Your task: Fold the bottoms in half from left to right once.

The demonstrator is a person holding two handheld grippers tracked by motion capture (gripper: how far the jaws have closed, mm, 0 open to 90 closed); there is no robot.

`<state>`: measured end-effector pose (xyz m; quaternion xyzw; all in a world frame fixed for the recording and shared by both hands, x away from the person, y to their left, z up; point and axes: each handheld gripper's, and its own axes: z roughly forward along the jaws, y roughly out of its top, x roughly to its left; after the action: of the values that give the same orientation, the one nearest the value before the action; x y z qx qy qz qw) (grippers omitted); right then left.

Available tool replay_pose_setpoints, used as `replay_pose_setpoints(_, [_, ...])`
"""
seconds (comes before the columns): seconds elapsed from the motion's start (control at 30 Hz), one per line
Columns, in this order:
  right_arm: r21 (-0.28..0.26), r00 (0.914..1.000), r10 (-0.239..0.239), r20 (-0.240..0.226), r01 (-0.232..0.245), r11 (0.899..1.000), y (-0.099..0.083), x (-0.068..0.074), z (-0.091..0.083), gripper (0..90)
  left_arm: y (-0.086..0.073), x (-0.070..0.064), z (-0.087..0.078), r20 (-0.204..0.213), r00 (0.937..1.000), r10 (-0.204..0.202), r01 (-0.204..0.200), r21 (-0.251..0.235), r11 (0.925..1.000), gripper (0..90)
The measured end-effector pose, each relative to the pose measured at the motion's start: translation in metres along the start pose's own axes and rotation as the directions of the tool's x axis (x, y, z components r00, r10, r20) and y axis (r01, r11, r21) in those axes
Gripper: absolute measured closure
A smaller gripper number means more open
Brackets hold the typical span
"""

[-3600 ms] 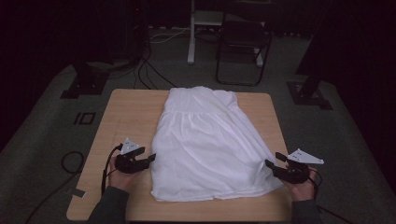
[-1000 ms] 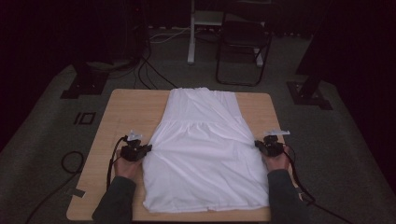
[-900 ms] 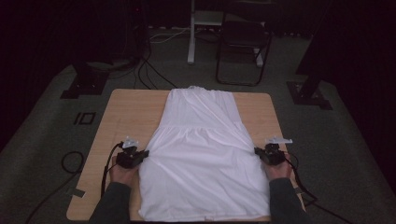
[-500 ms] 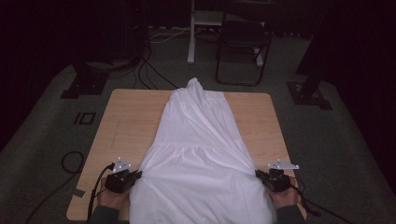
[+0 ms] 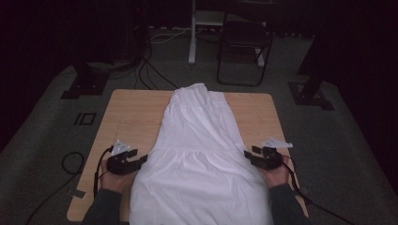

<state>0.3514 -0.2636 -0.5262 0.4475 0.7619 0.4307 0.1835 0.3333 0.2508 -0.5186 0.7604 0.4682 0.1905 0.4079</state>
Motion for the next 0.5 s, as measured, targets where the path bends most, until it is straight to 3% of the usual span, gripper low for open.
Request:
replay_pose_setpoints(0.03, [0.000,1.0000,0.000,0.000,0.000,1.000,0.000,0.000,0.000,51.6,0.000,0.000,0.000,0.000,1.0000,0.000,0.000,0.000,1.0000,45.2])
replay_pose_setpoints(0.07, [-0.006,0.9996,0.002,-0.030,-0.002,1.000,0.009,-0.001,0.010,52.3,0.008,0.002,0.010,0.002,1.0000,-0.008,0.008,0.002,1.0000,45.2])
replay_pose_setpoints(0.1, [0.007,0.9981,0.005,-0.061,-0.005,1.000,0.026,0.000,0.035,52.5,0.018,0.002,0.023,0.003,1.0000,-0.004,0.004,0.014,0.9999,44.7])
replay_pose_setpoints(0.17, [0.014,0.9981,-0.001,-0.062,0.002,1.000,0.031,0.001,0.044,52.5,0.021,0.001,0.029,-0.003,1.0000,-0.002,0.002,0.019,0.9998,43.9])
replay_pose_setpoints(0.2, [0.047,0.9963,-0.002,-0.085,0.006,0.999,0.040,0.002,0.068,51.8,0.028,-0.002,0.043,-0.002,1.0000,-0.002,0.002,0.033,0.9995,43.6])
replay_pose_setpoints(0.23, [0.056,0.9965,-0.004,-0.084,0.008,0.998,0.041,0.003,0.072,51.5,0.028,-0.002,0.043,-0.002,1.0000,-0.002,0.002,0.033,0.9995,43.5])
replay_pose_setpoints(0.27, [0.086,0.9964,-0.008,-0.084,0.015,0.996,0.043,0.003,0.084,51.9,0.031,-0.008,0.053,-0.005,0.9999,0.012,-0.011,0.045,0.9989,42.6])
replay_pose_setpoints(0.3, [0.086,0.9964,-0.008,-0.084,0.015,0.996,0.043,0.003,0.084,51.9,0.031,-0.008,0.053,-0.005,0.9999,0.012,-0.011,0.045,0.9989,42.3])
replay_pose_setpoints(0.33, [0.156,0.9969,-0.003,-0.079,0.016,0.988,0.043,0.001,0.098,75.3,0.032,-0.013,0.059,0.009,0.9997,0.025,-0.025,0.050,0.9984,42.2])
replay_pose_setpoints(0.37, [0.156,0.9969,-0.003,-0.079,0.016,0.988,0.043,0.001,0.098,75.3,0.032,-0.013,0.059,0.009,0.9997,0.025,-0.025,0.050,0.9984,41.9])
replay_pose_setpoints(0.4, [0.151,0.9985,-0.019,-0.051,0.026,0.988,0.045,-0.001,0.097,89.0,0.033,-0.019,0.062,0.014,0.9992,0.038,-0.039,0.050,0.9980,41.2])
replay_pose_setpoints(0.43, [0.151,0.9985,-0.019,-0.051,0.026,0.988,0.045,-0.001,0.097,89.0,0.033,-0.019,0.062,0.014,0.9992,0.038,-0.039,0.050,0.9980,41.1])
replay_pose_setpoints(0.47, [0.106,0.9993,-0.023,-0.029,0.026,0.994,0.049,-0.002,0.088,89.2,0.033,-0.021,0.063,0.020,0.9987,0.047,-0.048,0.045,0.9979,41.1])
replay_pose_setpoints(0.5, [0.026,0.9996,-0.027,-0.006,0.027,0.999,0.056,-0.003,0.073,89.3,0.034,-0.022,0.063,0.020,0.9987,0.046,-0.047,0.046,0.9978,41.1])
